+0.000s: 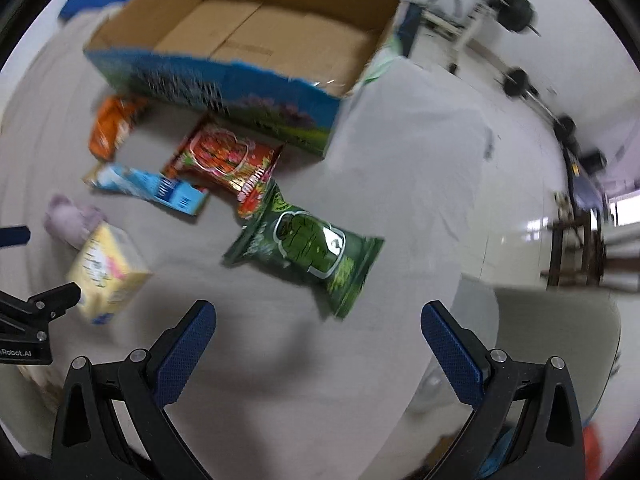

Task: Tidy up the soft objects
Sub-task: 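Grasp the yellow tissue pack with the left tool while the right tool grasps the green snack bag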

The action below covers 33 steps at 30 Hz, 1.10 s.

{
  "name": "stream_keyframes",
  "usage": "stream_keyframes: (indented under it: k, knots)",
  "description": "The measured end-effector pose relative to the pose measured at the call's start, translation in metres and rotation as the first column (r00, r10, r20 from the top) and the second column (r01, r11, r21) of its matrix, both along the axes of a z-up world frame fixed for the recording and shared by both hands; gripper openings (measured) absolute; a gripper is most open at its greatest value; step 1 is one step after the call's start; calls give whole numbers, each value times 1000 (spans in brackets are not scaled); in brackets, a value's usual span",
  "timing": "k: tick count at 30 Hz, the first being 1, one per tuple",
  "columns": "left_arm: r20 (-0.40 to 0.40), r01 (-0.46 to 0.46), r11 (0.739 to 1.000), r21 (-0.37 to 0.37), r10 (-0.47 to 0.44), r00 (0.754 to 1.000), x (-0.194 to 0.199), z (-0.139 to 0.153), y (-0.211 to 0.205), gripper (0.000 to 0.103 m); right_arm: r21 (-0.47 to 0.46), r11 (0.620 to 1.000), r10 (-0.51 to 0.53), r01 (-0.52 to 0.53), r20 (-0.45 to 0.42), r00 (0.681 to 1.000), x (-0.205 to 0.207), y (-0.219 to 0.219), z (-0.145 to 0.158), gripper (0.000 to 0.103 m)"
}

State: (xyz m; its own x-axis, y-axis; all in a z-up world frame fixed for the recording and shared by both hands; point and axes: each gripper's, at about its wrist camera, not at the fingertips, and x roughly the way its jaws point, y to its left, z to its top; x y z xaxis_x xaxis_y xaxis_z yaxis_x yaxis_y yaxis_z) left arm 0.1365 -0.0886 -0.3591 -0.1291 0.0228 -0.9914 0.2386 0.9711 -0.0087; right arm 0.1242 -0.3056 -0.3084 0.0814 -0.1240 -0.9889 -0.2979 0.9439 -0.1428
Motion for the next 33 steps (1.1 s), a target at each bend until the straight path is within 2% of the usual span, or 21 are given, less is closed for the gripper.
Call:
stream_keyframes:
  k: [4,8,10,13,14,18,19,22,24,26,27,28,33]
  knots:
    - [-69,-20,1000,-15,19,997,0,-32,-4,103,-42,983,175,-178,-65,982,19,9,-43,103]
    - [-97,-53,998,-31,50,994,-2,-49,-4,103,-56,932,348,-357,-130,929,34,20,-82,103]
    - [-99,-77,997,-32,73,992,-4,-56,-3,103,-35,923,372,-382,-164,914,41,22,-97,103]
    - [-110,-118,992,-42,113,988,-5,-68,2,103,11,930,362,-368,-209,908,52,20,-114,95]
    - [-110,-127,991,-43,121,986,-6,-71,3,103,32,934,353,-355,-223,909,55,19,-117,87]
    - [-108,-140,990,-30,136,985,-3,-83,12,102,55,966,260,-254,-263,929,57,13,-125,74]
    - [-106,-142,989,-28,138,985,-4,-86,14,100,70,976,218,-206,-280,935,56,9,-124,69]
    - [-104,-147,989,-34,142,984,2,-84,23,95,105,994,63,-30,-334,941,51,-2,-125,63]
    - [-101,-138,990,-34,134,986,7,-88,30,94,135,979,-87,155,-410,908,41,-12,-132,59]
    - [-94,-125,992,-28,122,988,6,-88,23,93,168,942,-183,290,-469,864,33,-18,-137,55]
    - [-95,-118,993,-24,116,989,8,-83,13,89,188,915,-228,356,-485,844,30,-22,-138,55]
    - [-97,-112,994,-20,109,989,7,-85,9,83,194,906,-248,376,-478,843,29,-21,-139,55]
    - [-79,-52,999,9,52,996,-4,-89,-3,76,157,894,-327,419,-411,851,20,-10,-148,57]
